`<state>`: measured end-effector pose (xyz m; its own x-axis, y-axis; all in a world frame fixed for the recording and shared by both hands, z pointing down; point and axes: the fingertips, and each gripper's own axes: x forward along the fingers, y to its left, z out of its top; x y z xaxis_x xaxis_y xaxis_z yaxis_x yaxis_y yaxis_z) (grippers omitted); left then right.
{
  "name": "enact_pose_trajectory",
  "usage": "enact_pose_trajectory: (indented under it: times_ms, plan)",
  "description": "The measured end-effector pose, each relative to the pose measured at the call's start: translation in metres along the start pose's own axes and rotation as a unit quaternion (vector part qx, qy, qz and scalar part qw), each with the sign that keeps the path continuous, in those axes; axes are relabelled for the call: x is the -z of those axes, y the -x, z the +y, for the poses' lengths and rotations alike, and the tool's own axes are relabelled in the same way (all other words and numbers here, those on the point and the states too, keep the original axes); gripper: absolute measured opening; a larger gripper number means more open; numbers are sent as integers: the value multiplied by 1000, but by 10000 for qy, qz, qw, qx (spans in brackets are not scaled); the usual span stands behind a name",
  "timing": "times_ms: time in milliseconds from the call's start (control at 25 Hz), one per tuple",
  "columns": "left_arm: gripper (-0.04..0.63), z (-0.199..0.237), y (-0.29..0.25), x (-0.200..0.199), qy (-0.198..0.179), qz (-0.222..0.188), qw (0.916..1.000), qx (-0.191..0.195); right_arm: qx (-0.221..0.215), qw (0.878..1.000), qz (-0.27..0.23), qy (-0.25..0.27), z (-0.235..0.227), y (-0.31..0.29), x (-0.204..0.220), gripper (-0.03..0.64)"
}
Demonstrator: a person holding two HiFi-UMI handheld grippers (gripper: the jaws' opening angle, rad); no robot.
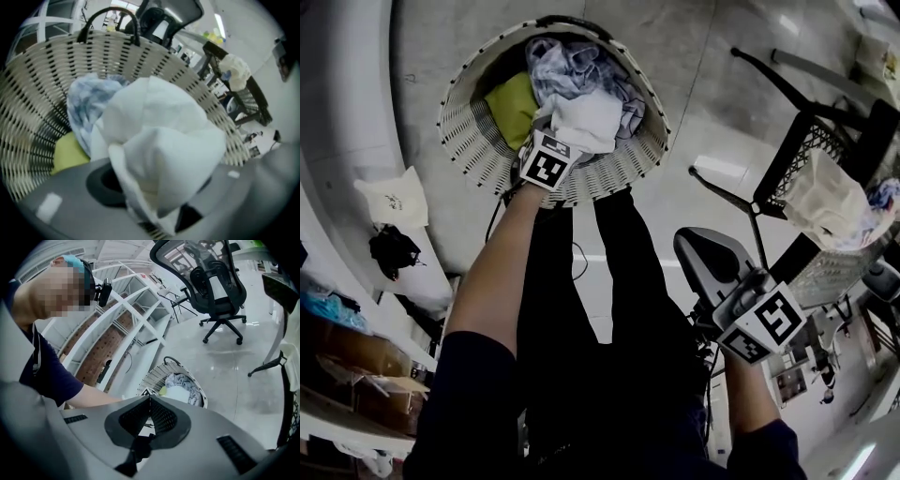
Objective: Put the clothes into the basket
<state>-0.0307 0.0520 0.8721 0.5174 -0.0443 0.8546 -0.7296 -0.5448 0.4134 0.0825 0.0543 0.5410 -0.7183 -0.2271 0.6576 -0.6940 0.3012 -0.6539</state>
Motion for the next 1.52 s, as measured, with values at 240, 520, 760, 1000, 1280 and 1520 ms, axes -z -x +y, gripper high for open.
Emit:
enact_pose_trajectory:
  times_ms: [240, 520, 760, 1000, 1280, 1520]
  plan:
    - [336, -1, 53, -8, 297, -293, 9991, -83, -177, 9996, -130, 151, 25, -5, -22, 8]
    - [347, 1, 130, -37, 470, -875, 9949, -184, -417, 9978, -214, 466, 68, -5, -51, 8]
    - [385, -20, 187, -53, 457, -1205, 9916, -143, -606, 9947, -446, 704, 107, 3, -81, 8]
    - [428, -38, 232, -57, 553, -1447, 9867, -499, -662, 9922, -524, 918, 129, 18, -95, 8]
    - [426, -67, 274, -80, 86, -1561, 9860, -571, -856, 9913, -622, 783, 156, 33, -108, 8]
    - [426, -86, 316, -98, 123, -1744, 9820, -709, -860, 9858, -810, 1198, 170, 49, -124, 8]
